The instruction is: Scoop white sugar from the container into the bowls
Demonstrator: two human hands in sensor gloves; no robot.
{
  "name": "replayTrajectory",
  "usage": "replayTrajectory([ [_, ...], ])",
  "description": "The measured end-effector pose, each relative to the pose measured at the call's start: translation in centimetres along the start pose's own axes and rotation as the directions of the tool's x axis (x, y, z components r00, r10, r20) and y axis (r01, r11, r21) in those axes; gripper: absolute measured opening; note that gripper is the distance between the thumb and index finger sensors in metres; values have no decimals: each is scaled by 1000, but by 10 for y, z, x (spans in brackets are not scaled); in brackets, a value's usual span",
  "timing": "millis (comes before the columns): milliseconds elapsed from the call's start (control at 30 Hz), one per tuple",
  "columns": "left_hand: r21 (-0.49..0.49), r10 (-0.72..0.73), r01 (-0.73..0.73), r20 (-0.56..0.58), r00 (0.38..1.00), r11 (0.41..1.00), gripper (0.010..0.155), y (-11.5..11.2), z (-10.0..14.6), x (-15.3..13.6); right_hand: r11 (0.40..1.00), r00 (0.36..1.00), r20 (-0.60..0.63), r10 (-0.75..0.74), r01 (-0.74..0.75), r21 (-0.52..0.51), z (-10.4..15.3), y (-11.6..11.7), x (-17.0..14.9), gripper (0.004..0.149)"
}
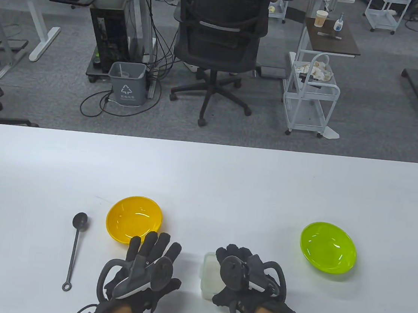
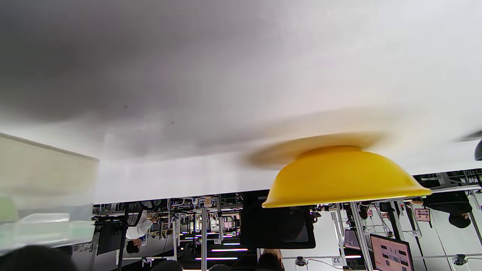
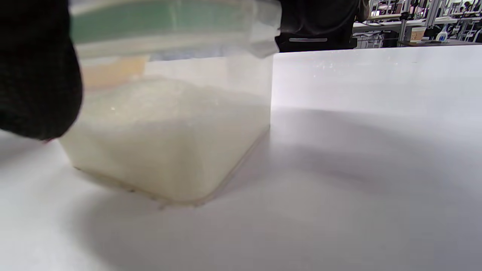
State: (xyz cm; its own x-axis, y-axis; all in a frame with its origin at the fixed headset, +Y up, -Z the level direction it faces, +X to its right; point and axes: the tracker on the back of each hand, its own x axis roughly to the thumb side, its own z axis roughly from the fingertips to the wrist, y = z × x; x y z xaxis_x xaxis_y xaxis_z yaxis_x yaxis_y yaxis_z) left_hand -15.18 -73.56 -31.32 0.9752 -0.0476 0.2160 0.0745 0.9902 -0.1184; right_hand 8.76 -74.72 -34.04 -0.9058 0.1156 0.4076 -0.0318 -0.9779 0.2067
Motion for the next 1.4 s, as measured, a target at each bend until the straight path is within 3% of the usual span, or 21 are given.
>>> replayTrajectory([
  [367,-6,2,-2,5,1000,1000,87,0,-1,3,1000,1000,11,-13,13,23,3,0,-1,107],
  [600,-66,118,-118,-5,993,991,86,4,-7,9,990,990,14,-138,138,11,12,-14,-12,104],
  [800,-120,254,-255,-22,967,959,84,20,-15,23,951,945,-107,-308,303,-66,30,-31,-34,90],
  [900,-183,306,-308,-38,951,934,82,24,-22,32,888,869,-185,-459,442,-124,37,-29,-50,82],
  [1000,-225,363,-375,-93,927,899,80,21,-30,42,793,741,-282,-609,570,-216,40,-19,-64,73],
  [1067,-251,389,-413,-142,910,875,78,14,-36,47,758,684,-331,-650,616,-216,37,-9,-71,68],
  [1233,-257,463,-499,-192,865,827,65,-6,-43,50,702,605,-383,-698,683,-200,27,17,-75,56],
  [1300,-253,512,-552,-207,833,795,63,-13,-43,48,652,554,-384,-739,732,-198,27,18,-74,54],
  [1400,-261,563,-611,-241,791,747,62,-16,-44,43,635,536,-391,-749,748,-192,26,21,-77,54],
])
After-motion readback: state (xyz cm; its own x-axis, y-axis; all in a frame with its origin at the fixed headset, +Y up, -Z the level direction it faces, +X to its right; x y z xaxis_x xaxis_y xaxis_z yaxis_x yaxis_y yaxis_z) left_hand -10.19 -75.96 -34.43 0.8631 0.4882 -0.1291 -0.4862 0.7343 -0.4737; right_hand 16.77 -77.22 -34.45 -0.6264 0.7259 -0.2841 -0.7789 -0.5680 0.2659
